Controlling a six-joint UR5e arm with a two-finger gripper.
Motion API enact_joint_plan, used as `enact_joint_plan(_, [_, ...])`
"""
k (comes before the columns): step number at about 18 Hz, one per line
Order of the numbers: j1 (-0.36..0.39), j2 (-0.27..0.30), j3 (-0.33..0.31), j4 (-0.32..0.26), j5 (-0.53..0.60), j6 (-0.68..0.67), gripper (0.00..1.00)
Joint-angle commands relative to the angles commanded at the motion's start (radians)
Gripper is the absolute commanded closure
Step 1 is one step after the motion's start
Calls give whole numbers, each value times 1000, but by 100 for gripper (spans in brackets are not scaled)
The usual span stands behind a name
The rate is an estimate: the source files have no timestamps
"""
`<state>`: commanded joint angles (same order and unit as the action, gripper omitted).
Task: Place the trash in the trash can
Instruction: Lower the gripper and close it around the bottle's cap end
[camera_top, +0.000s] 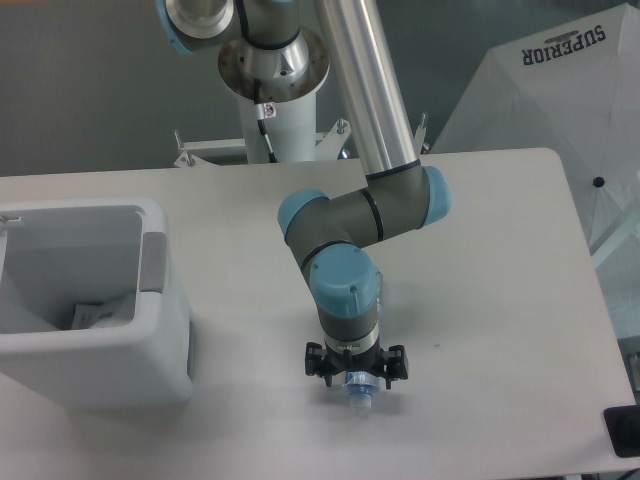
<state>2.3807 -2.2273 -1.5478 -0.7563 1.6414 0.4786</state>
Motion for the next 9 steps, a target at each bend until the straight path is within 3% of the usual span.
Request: enact_joint_plan(9, [0,-6,0,2,0,0,0])
